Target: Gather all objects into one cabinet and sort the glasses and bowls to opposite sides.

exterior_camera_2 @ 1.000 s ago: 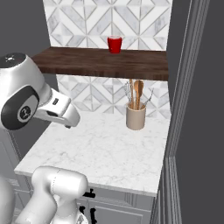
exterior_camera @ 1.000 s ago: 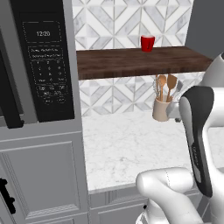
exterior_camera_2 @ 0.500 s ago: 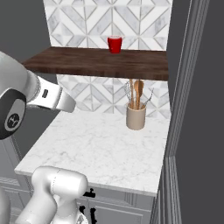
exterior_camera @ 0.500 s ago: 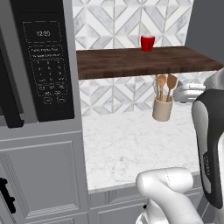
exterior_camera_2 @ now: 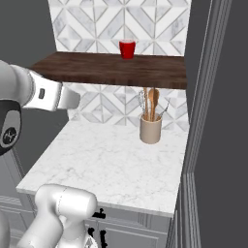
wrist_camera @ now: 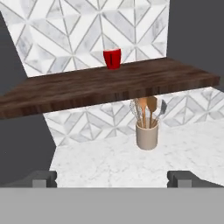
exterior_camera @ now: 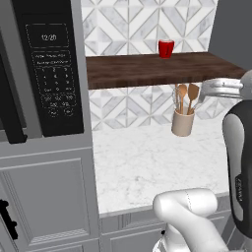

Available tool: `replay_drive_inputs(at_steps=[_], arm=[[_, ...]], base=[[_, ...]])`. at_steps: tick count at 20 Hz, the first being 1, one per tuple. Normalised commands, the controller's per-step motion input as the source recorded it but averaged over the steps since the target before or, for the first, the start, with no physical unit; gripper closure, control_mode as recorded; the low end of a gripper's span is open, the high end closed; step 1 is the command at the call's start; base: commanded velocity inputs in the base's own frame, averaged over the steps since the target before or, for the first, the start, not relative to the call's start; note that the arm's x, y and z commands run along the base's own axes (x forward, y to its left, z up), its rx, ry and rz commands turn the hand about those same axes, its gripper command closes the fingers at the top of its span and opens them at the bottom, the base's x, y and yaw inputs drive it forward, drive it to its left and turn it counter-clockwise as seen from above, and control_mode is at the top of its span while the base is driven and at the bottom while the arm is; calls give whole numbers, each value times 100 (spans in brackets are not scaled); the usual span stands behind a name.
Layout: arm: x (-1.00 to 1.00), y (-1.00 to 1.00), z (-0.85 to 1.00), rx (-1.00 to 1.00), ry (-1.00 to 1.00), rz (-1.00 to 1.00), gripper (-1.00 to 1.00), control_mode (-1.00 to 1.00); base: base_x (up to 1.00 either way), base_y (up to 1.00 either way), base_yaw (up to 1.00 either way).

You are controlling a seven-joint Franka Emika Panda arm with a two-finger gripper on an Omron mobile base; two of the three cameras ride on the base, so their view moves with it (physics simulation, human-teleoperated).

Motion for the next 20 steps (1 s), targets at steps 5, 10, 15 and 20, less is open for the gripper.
replay_drive_inputs(at_steps=[5,10,15,20], arm=[[-1,2,40,-6,-22,4,-100,-100],[0,4,16,-9,-15,1,-100,-100],[19,0,1,-4,-3,-1,-100,-100],[37,0,0,0,0,-1,-100,-100]], base=[[0,0,0],[0,0,0],[0,0,0],[0,0,0]])
